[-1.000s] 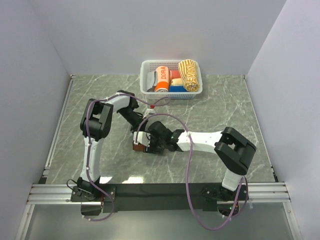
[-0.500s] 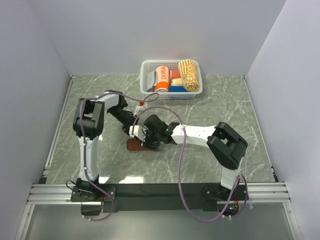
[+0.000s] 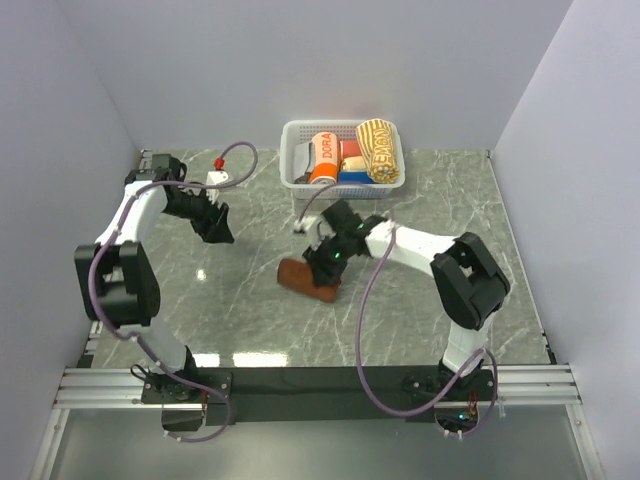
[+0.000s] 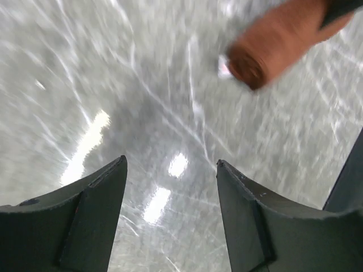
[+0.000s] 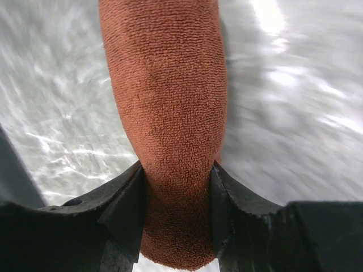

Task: Roll the towels
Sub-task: Place the rolled towel into the container

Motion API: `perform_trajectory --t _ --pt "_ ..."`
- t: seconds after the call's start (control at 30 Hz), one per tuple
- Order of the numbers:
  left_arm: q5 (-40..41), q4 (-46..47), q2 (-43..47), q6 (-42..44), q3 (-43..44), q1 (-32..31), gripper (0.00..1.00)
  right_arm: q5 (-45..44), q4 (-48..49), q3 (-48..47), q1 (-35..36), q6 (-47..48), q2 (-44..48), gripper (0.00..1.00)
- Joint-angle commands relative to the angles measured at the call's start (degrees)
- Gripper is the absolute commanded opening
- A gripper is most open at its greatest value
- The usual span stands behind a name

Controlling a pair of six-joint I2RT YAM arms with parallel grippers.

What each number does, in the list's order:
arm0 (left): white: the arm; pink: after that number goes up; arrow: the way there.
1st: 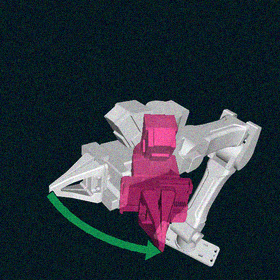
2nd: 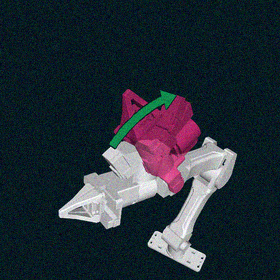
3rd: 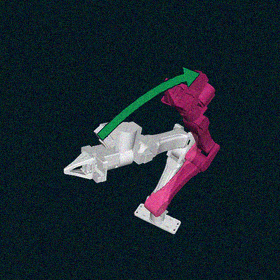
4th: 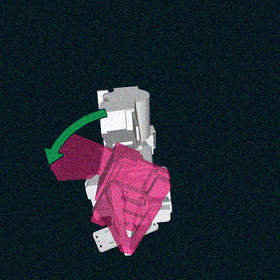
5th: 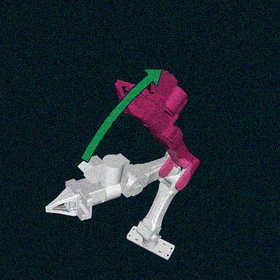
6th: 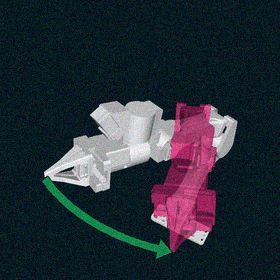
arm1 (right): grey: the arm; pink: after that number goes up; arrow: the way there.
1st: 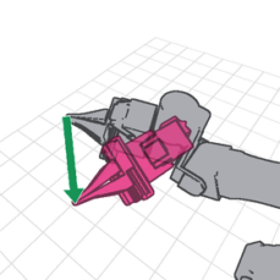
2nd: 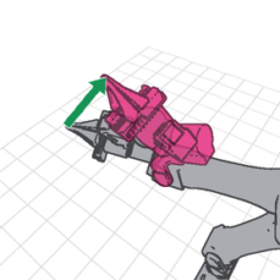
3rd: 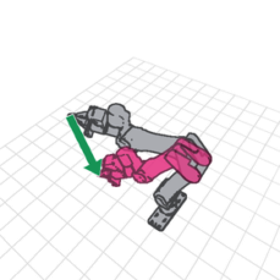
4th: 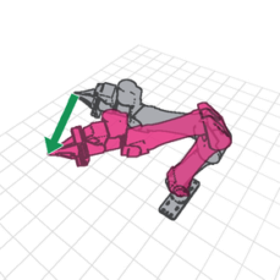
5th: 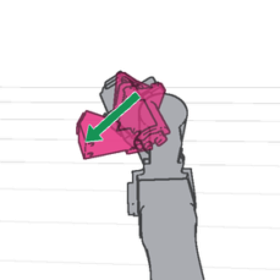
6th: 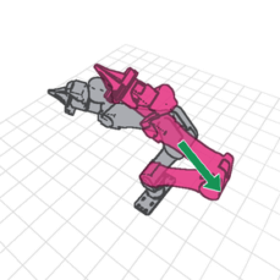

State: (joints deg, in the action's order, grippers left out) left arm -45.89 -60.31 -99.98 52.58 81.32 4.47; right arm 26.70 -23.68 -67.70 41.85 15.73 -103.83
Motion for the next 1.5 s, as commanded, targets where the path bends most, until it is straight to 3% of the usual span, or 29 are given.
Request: perform_trajectory --t 0.0,0.07,0.13,0.23,0.37,0.4,0.5,0.7,0.93,1.47 --pt "-3.24 4.15 4.62 -5.02 0.68 -0.87 0.69 6.43 -5.49 -7.69 -6.59 -8.25 4.34 0.00" --pt "-4.99 4.50 5.50 -8.34 1.73 -0.87 0.70 8.28 -6.90 -11.65 -10.46 -10.45 5.21 0.00" --pt "-7.01 5.73 6.64 -10.55 1.91 -0.87 0.79 8.89 -6.21 -13.50 -13.27 -12.90 7.05 0.00" --pt "-8.52 9.06 9.19 -13.63 0.60 -1.22 0.84 8.03 -3.65 -18.49 -18.02 -19.40 8.47 0.00" --pt "-7.29 13.99 11.56 -19.43 -0.55 -2.27 0.91 -1.18 -5.93 -28.96 -22.41 -22.23 4.44 0.00" --pt "-7.02 14.69 12.18 -20.40 -0.98 -2.45 0.99 -3.73 -5.76 -30.80 -22.86 -22.66 2.60 0.00" --pt "-5.80 17.51 12.71 -23.30 -1.60 -2.89 1.00 -14.95 -2.78 -35.12 -23.39 -23.37 -0.13 0.00" --pt "-4.47 18.13 12.45 -25.59 -2.30 -3.24 0.99 -29.04 -1.28 -48.21 -23.48 -25.39 -9.61 0.00" --pt "-2.02 18.48 13.24 -26.74 -4.85 -3.24 1.00 -33.11 -1.54 -54.37 -22.25 -30.04 -16.05 0.00" --pt "2.73 18.56 12.97 -27.62 -7.05 -3.24 0.99 -34.69 -0.31 -56.49 -21.45 -32.87 -24.92 0.00"
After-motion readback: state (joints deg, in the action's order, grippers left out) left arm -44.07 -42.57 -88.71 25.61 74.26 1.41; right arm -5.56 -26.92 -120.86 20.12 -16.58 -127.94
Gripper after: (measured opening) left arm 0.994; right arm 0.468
